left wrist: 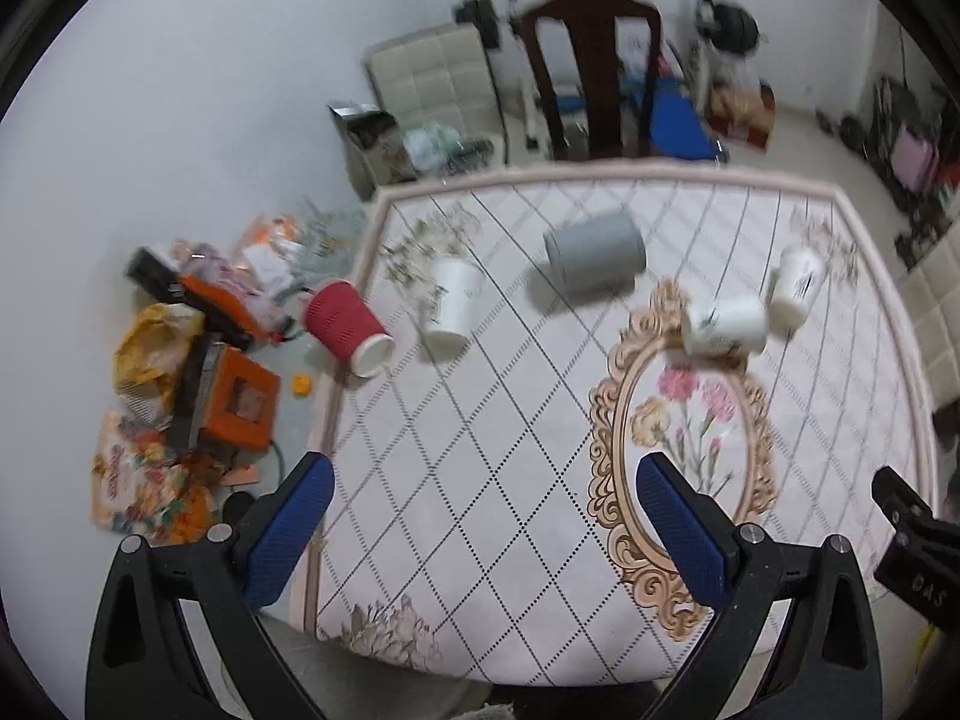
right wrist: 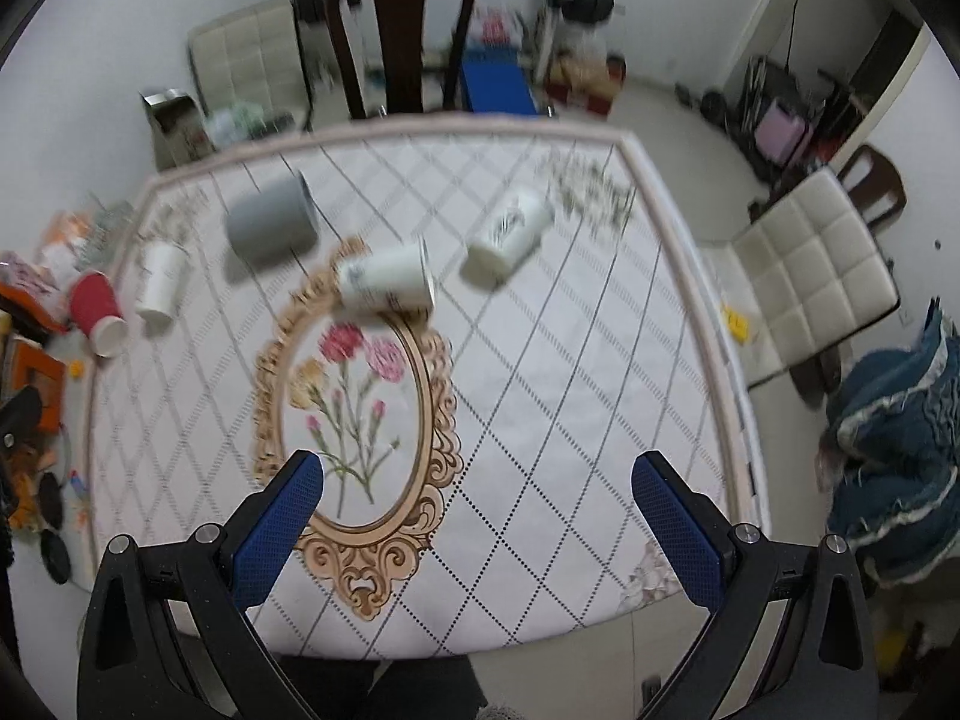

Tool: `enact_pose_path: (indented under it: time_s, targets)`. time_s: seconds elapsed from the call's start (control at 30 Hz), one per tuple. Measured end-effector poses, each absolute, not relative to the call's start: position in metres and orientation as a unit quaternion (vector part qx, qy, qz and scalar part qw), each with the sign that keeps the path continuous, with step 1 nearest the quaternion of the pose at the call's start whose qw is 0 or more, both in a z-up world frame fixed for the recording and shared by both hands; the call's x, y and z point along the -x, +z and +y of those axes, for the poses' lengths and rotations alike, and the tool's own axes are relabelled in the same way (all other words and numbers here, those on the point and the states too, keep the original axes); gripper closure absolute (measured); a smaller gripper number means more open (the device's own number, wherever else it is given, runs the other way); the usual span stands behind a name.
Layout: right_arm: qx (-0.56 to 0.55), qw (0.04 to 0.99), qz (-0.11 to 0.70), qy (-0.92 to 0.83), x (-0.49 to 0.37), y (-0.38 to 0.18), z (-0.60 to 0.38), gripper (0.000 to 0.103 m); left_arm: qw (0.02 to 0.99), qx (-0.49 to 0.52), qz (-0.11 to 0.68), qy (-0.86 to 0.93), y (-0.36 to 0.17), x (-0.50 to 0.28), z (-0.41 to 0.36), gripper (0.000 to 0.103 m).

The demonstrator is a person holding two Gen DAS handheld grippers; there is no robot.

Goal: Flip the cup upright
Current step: 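Reach the left gripper to the grey mug lying on its side and grasp it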

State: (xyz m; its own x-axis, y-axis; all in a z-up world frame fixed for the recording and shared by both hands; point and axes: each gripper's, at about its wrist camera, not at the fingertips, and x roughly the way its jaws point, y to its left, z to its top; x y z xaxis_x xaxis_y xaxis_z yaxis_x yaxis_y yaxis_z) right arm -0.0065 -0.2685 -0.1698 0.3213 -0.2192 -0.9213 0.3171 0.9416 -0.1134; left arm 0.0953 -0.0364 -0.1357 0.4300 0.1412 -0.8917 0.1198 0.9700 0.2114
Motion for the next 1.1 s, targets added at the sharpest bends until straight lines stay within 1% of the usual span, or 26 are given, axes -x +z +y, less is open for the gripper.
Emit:
enact_pose_path:
  time_s: [0.2, 0.33, 0.43, 0.7, 0.97, 1.0, 1.03, 1.1]
  targets:
    - [-0.056, 0.766, 0.615, -0.18, -0.05, -0.255, -0.277, 0.0, 0.806, -0.178, 0.565, -0.022, -0.199, -0.154, -0.049, 0.0]
    - [-0.077, 0.733, 0.647, -0.197, -0.08, -0.302, -0.291, 0.0, 0.793, -0.259, 0.549, -0.049, -0.23, -0.196, -0.069, 0.0]
    - [-0.089, 0.711, 0.663, -0.214, -0.097, -0.326, -0.301, 0.0, 0.78, -0.326, 0.528, -0.074, -0.25, -0.227, -0.085, 0.0]
    - [-0.135, 0.671, 0.686, -0.247, -0.12, -0.359, -0.334, 0.0, 0.738, -0.461, 0.471, -0.143, -0.289, -0.283, -0.133, 0.001]
    - [-0.152, 0.657, 0.691, -0.26, -0.136, -0.372, -0.348, 0.0, 0.693, -0.506, 0.478, -0.188, -0.327, -0.312, -0.153, 0.001]
    - [-0.153, 0.655, 0.694, -0.259, -0.138, -0.374, -0.348, 0.0, 0.689, -0.508, 0.48, -0.191, -0.331, -0.315, -0.154, 0.003]
    - [-0.159, 0.65, 0.697, -0.257, -0.14, -0.376, -0.348, 0.0, 0.686, -0.509, 0.482, -0.195, -0.335, -0.317, -0.155, 0.015]
    - [-0.166, 0.649, 0.698, -0.255, -0.143, -0.377, -0.35, 0.0, 0.684, -0.512, 0.48, -0.197, -0.339, -0.316, -0.154, 0.015]
